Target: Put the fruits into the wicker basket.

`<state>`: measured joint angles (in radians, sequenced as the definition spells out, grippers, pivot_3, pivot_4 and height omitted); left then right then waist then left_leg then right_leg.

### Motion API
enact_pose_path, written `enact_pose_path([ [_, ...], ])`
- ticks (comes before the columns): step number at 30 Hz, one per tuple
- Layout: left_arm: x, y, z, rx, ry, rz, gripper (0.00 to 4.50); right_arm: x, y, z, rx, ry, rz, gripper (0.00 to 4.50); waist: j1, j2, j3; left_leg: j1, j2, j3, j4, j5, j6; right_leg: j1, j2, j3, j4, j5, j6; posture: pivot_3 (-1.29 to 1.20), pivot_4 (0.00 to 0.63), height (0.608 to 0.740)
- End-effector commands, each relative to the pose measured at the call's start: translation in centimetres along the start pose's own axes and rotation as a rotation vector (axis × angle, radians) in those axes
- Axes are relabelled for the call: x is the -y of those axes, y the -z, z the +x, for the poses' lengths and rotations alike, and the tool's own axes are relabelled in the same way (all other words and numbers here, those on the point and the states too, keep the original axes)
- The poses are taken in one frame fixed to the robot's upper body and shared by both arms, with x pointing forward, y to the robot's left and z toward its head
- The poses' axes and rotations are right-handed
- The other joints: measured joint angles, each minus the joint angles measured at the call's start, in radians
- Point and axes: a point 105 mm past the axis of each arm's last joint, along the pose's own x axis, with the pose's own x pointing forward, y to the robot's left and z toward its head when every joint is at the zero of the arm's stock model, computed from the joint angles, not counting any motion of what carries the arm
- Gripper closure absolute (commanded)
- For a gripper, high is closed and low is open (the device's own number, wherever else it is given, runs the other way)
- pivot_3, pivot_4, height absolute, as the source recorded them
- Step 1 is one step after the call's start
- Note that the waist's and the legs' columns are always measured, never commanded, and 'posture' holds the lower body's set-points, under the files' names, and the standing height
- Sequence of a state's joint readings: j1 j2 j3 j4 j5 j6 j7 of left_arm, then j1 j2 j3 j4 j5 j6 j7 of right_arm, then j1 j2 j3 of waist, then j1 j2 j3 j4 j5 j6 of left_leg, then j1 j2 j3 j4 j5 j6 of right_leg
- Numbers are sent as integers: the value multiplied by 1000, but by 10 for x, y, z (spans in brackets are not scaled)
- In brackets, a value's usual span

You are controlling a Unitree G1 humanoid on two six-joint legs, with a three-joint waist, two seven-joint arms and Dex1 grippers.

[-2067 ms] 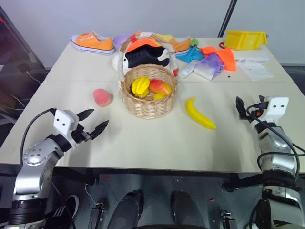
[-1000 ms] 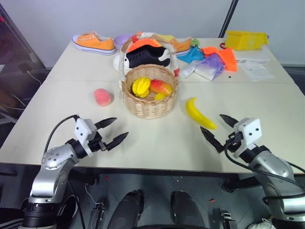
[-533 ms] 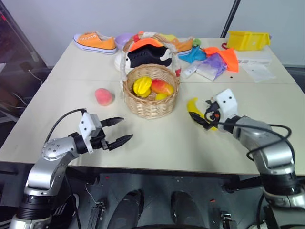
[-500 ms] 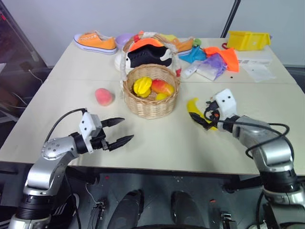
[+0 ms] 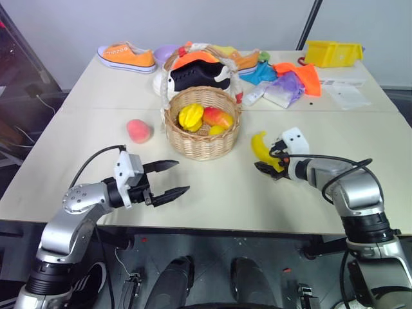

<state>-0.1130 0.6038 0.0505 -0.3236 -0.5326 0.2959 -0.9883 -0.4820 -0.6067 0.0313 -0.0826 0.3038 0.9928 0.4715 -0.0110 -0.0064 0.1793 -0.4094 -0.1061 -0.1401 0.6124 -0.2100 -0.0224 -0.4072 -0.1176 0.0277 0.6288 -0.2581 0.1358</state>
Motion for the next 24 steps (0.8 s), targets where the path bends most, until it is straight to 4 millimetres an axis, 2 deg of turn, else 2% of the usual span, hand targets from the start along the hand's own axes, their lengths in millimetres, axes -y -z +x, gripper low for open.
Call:
enact_pose_path([
  [1, 0, -9, 0, 33, -8, 34, 653, 2, -13, -3, 49, 16, -18, 864, 0, 0, 0, 0, 0, 0, 0, 0, 0, 0, 0, 0, 0, 0, 0, 0, 150, 740],
  [2, 0, -9, 0, 36, -12, 35, 653, 2, -13, -4, 51, 18, -21, 1240, -1, 0, 0, 0, 0, 0, 0, 0, 0, 0, 0, 0, 0, 0, 0, 0, 150, 740],
  [6, -2, -9, 0, 40, -24, 43, 653, 0, -13, -7, 70, 23, -23, 3437, 0, 0, 0, 0, 0, 0, 0, 0, 0, 0, 0, 0, 0, 0, 0, 0, 150, 740],
  [11, -3, -7, 0, 43, -36, 44, 653, 10, -12, -25, 110, 85, 2, 3437, 2, 0, 0, 0, 0, 0, 0, 0, 0, 0, 0, 0, 0, 0, 0, 0, 150, 740],
  [15, -11, -8, -3, 62, -91, 46, 653, 10, -16, -50, 153, 79, 0, 3437, 4, 0, 0, 0, 0, 0, 0, 0, 0, 0, 0, 0, 0, 0, 0, 0, 150, 740],
  [17, -17, -9, -6, 73, -119, 48, 653, -4, -26, -64, 195, -6, -7, 3437, 3, 0, 0, 0, 0, 0, 0, 0, 0, 0, 0, 0, 0, 0, 0, 0, 150, 740],
  [20, -23, -9, -11, 77, -149, 45, 653, -40, -47, -85, 258, -205, -93, 3437, -3, 0, 0, 0, 0, 0, 0, 0, 0, 0, 0, 0, 0, 0, 0, 0, 150, 740],
  [24, -32, -10, -14, 82, -193, 56, 653, -70, -71, -83, 316, -315, -147, 3437, -1, 0, 0, 0, 1, 0, 0, 0, 0, 0, 1, 0, 0, 0, 0, 0, 150, 740],
])
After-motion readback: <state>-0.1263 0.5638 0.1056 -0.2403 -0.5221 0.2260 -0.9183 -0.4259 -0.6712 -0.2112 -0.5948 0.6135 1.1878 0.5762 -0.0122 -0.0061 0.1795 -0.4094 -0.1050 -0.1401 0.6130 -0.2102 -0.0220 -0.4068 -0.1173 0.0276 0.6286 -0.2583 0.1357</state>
